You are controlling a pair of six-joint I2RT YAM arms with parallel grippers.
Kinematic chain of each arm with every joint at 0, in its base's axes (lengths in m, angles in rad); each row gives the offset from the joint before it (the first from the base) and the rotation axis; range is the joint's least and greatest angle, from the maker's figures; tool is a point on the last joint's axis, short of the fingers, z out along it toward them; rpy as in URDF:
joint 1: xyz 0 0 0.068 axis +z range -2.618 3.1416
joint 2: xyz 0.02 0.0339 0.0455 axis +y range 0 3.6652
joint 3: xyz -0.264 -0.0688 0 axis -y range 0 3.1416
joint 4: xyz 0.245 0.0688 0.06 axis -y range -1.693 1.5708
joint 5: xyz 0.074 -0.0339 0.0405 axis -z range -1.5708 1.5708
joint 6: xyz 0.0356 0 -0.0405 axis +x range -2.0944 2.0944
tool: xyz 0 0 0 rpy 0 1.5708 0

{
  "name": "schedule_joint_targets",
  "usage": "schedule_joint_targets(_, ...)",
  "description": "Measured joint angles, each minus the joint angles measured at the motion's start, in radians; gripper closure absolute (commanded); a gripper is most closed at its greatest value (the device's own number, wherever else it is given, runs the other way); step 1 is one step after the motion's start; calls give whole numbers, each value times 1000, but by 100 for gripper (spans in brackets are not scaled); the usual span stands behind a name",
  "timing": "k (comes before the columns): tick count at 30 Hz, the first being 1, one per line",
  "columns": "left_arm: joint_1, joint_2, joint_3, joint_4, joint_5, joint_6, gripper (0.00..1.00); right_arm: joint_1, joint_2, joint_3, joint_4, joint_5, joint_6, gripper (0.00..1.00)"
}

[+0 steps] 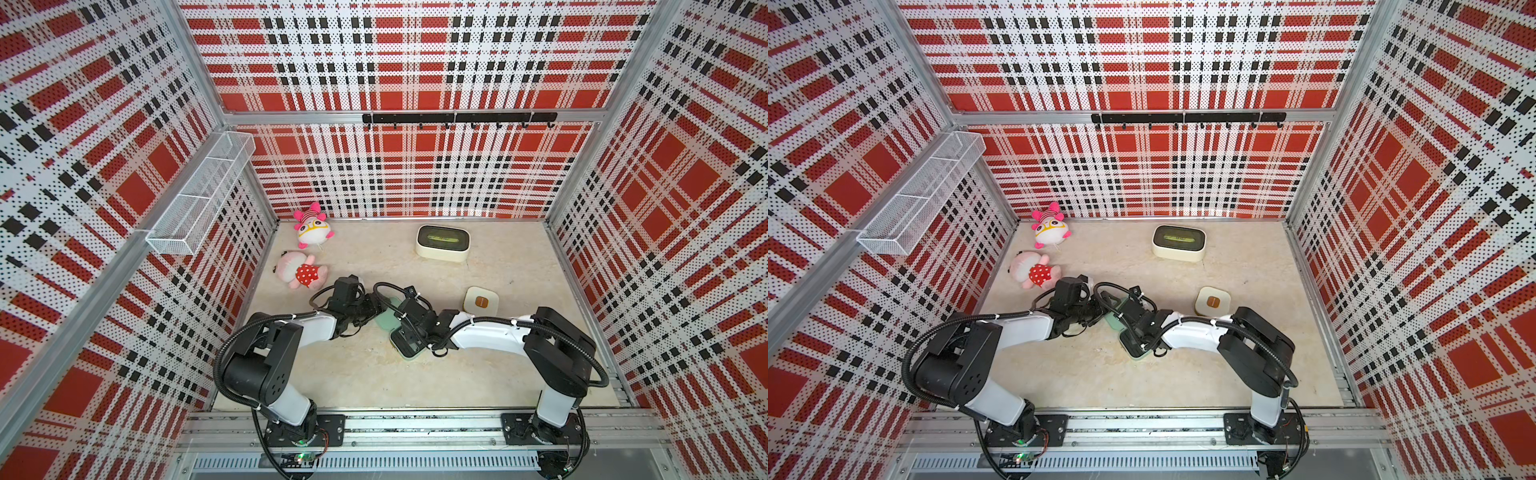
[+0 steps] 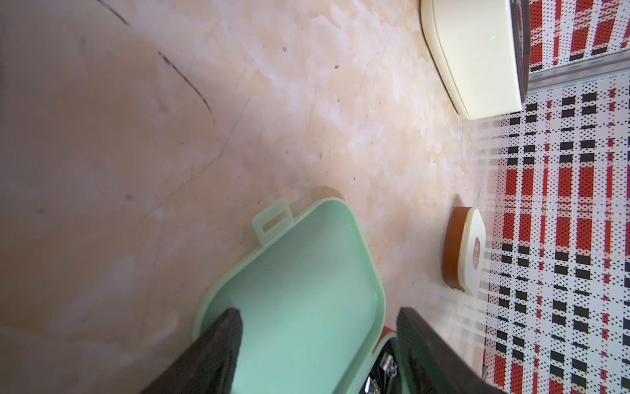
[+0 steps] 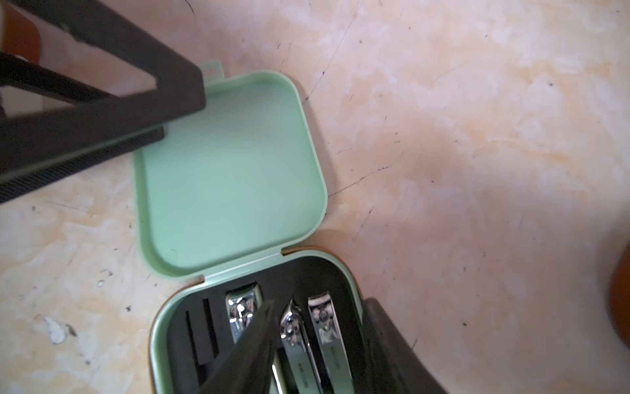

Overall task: Organize nail clipper sets
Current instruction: Place the nail clipper in the storage box.

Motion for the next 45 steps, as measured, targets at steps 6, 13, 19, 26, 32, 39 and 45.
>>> schedule_joint_targets(6,0,1,0,0,1,3,24,-31,-42,-11,2,-30,-7,47)
schedule_joint_targets(13,0,1,0,0,2,9,24,-89,-47,-51,3,-99,-5,46)
schedule_joint_targets(19,0,1,0,0,2,11,24,-95,-47,-51,13,-130,4,45)
schedule_joint_targets(26,0,1,0,0,2,11,24,-102,-46,-51,19,-140,9,45)
schedule_joint_targets(32,0,1,0,0,2,12,24,-106,-31,-59,27,-142,13,45)
schedule_joint_targets(39,0,1,0,0,2,13,24,-111,-29,-80,36,-143,19,45)
schedule_joint_targets(45,0,1,0,0,2,14,24,-113,-25,-82,44,-144,24,45)
